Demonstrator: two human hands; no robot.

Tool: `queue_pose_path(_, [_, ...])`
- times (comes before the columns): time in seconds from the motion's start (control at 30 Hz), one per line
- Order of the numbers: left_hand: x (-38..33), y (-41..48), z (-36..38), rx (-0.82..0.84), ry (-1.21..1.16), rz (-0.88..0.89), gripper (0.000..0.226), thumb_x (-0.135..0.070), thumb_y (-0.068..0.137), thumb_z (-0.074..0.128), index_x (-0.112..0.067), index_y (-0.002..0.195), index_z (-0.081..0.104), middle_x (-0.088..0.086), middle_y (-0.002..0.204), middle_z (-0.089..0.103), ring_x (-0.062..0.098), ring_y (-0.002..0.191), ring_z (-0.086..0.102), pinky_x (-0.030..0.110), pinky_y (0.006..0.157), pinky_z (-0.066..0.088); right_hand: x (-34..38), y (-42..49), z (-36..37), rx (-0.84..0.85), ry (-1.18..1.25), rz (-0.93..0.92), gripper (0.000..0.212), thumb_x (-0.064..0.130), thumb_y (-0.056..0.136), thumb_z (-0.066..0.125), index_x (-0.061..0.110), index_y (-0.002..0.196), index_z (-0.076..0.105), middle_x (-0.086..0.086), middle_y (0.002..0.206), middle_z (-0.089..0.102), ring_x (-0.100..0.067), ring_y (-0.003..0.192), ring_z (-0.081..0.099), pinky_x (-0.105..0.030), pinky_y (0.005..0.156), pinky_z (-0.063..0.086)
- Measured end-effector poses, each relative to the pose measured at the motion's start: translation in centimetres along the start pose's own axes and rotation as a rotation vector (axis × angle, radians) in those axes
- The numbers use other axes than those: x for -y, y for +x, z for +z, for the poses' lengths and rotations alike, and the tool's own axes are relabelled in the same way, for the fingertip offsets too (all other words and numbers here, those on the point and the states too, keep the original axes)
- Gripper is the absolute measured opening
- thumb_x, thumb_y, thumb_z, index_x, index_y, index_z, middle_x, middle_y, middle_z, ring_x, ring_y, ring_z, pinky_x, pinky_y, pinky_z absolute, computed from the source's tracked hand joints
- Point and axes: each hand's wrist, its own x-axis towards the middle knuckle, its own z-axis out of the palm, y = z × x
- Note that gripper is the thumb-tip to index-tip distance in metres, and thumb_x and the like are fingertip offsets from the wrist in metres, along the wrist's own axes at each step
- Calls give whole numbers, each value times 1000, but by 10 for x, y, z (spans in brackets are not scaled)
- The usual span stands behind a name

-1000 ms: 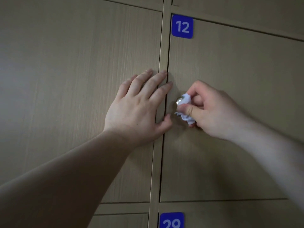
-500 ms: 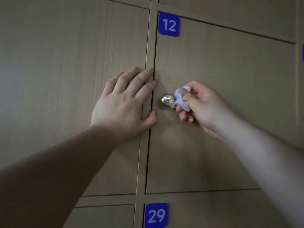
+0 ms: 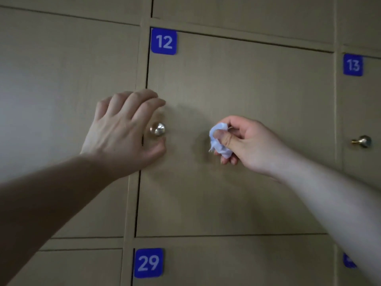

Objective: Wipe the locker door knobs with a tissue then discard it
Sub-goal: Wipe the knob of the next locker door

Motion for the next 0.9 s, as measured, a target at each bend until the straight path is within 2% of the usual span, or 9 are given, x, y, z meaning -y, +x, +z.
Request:
queue_pose_path(0.13, [-56,27,5,-8,-7,59,70,-54,74,52,-19,135,51,2,138,51,31,122,45,43,96,31,-9,-12,-46,39,-14,-25,11,24,99,56,19,90,61,8,67,69,-13,57,62,-20,52,45])
queue_pose_path(0.37, [-169,68,43,1,-28,183,64,-53,75,53,-18,128,57,0,135,56,27,121,51,39,97,31,-35,-40,-142,13,-58,-114,10,21,97,58,19,88,62,7,64,67,-9,57,61,-13,53,44])
queue_pose_path(0.53, [-245,94,71,16,-44,242,62,-55,77,50,-18,127,58,-1,137,56,27,122,52,39,98,32,-58,-63,-218,-55,-186,-133,9,29,96,60,25,90,64,7,72,71,-13,63,67,-27,63,54])
queue_pose_path(0.67, [-293,114,90,41,-55,265,65,-56,77,47,-21,131,57,-1,144,53,25,128,48,39,104,28,-84,-75,-264,-118,-227,-119,9,28,96,60,24,90,65,7,71,71,-11,63,66,-29,66,55])
queue_pose_path(0.8, [-320,127,110,67,-29,262,68,-57,79,45,-22,137,55,-3,149,48,24,135,45,39,109,23,-116,-83,-292,-210,-237,-126,10,22,94,63,24,87,68,6,70,72,-4,61,66,-21,66,53])
queue_pose_path(0.9, [-328,131,123,102,-8,249,69,-61,82,45,-26,141,51,-5,153,43,21,142,37,44,114,22,-137,-85,-301,-310,-397,-186,11,22,93,66,25,84,72,5,76,66,0,60,64,-13,61,48])
